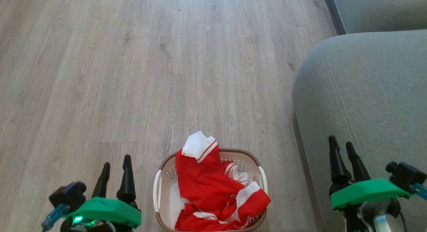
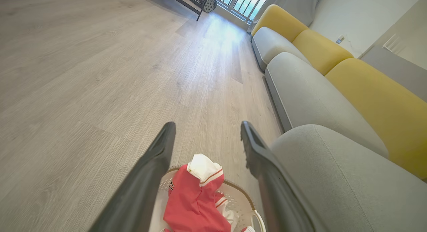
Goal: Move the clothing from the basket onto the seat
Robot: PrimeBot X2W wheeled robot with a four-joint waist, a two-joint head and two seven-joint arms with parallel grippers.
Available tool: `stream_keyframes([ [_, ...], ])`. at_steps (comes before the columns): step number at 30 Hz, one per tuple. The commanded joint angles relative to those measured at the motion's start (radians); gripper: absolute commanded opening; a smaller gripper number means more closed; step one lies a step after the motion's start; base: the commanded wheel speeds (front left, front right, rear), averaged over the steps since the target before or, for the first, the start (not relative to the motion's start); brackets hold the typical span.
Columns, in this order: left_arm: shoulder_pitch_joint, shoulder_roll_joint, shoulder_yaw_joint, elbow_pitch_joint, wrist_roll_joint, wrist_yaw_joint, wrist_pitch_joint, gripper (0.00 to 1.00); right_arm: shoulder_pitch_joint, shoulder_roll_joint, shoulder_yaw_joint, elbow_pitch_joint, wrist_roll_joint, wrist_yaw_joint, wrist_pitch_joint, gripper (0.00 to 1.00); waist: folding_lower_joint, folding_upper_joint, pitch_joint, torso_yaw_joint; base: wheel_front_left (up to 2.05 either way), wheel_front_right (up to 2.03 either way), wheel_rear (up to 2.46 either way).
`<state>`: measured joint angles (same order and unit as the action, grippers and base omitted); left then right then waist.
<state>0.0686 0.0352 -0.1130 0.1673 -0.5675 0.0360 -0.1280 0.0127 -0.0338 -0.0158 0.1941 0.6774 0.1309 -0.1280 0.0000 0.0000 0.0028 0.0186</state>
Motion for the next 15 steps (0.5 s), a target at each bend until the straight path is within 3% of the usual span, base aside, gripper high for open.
stream_keyframes([
  [1, -0.019, 0.014, 0.017, -0.037, 0.037, 0.006, -0.017, 1.00, -0.020, -0.011, 0.024, -0.041, -0.033, 0.000, -0.016, 1.00, 0.0000, 0.0000, 0.000, 0.000, 0.00, 0.00, 0.00],
  [15, -0.005, 0.014, -0.003, -0.043, 0.207, 0.033, -0.058, 1.00, -0.018, -0.013, 0.044, -0.054, -0.193, 0.000, -0.057, 1.00, 0.0000, 0.0000, 0.000, 0.001, 0.00, 0.00, 0.00],
])
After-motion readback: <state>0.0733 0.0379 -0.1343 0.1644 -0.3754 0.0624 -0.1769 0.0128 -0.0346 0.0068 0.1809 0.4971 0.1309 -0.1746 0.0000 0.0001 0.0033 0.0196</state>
